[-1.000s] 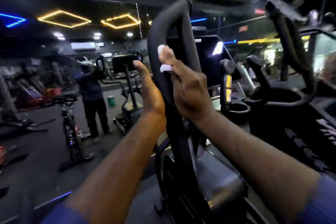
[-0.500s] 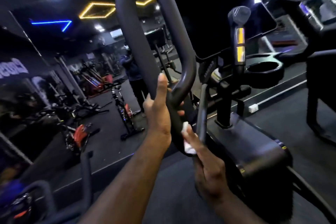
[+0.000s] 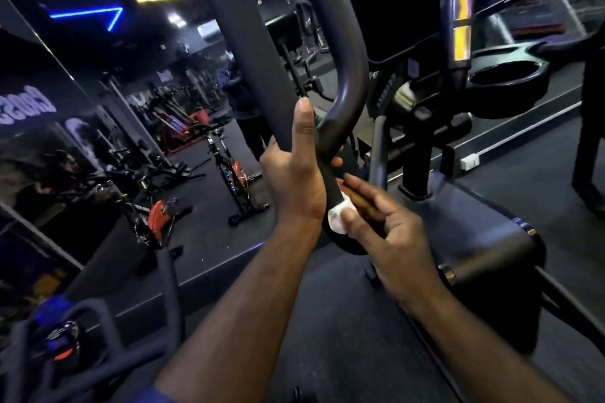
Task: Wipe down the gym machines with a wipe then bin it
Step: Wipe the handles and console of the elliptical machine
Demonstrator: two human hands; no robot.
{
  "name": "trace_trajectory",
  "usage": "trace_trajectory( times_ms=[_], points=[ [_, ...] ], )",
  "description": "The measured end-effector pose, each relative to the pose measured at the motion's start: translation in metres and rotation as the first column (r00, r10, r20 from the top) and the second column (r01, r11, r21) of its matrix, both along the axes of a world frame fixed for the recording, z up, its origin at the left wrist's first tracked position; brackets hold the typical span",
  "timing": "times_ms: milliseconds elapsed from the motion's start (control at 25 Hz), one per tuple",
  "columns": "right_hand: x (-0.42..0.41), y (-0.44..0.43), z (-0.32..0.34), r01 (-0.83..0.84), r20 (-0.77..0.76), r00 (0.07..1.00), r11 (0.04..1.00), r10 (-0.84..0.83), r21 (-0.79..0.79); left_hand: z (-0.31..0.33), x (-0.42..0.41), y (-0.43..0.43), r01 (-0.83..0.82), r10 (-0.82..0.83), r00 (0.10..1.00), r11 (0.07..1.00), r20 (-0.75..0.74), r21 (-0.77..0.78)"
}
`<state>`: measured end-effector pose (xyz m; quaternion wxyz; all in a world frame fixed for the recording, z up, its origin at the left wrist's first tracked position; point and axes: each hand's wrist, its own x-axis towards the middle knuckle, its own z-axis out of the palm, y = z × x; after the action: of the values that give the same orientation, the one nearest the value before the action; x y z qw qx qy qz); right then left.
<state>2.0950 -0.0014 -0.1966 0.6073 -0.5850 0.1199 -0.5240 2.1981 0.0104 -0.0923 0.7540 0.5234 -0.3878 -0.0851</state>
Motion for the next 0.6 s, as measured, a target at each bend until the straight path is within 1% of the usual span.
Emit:
trace_trajectory(
  times_ms=[80,160,200,320,400,520,560,600],
  points=[
    [0.000,-0.006,0.007,-0.020,-0.175,0.985,0.996,0.004,-0.089,0.002,0.000,0.002,0.002,-0.002,1.000,1.000,0.015,-0.022],
    [0.000,-0.007,0.010,0.040,-0.334,0.933,0.961,-0.133,-0.272,0.002,0.001,0.002,-0.014,0.016,0.999,0.999,0.051,-0.048],
    [-0.001,-0.005,0.009,0.072,-0.370,0.907,0.940,-0.200,-0.333,0.002,0.000,0.002,-0.005,0.009,0.998,0.998,0.060,-0.057],
    [0.005,0.006,0.004,0.130,-0.380,0.881,0.917,-0.282,-0.378,-0.003,0.002,0.004,0.094,-0.091,0.995,0.991,0.036,-0.096],
    [0.002,0.003,-0.012,0.156,-0.433,0.823,0.878,-0.369,-0.451,-0.005,0.004,0.004,0.145,-0.143,0.989,0.981,0.024,-0.129],
    [-0.012,-0.008,-0.038,0.109,-0.530,0.734,0.844,-0.424,-0.525,-0.007,0.006,0.004,0.189,-0.185,0.982,0.974,0.039,-0.128],
    [-0.013,-0.009,-0.043,0.106,-0.514,0.739,0.829,-0.435,-0.549,-0.011,0.008,0.006,0.201,-0.198,0.980,0.973,0.036,-0.113],
    [-0.010,-0.008,-0.041,0.109,-0.493,0.767,0.840,-0.411,-0.531,-0.016,0.007,0.006,0.219,-0.218,0.976,0.971,0.020,-0.091]
  ],
)
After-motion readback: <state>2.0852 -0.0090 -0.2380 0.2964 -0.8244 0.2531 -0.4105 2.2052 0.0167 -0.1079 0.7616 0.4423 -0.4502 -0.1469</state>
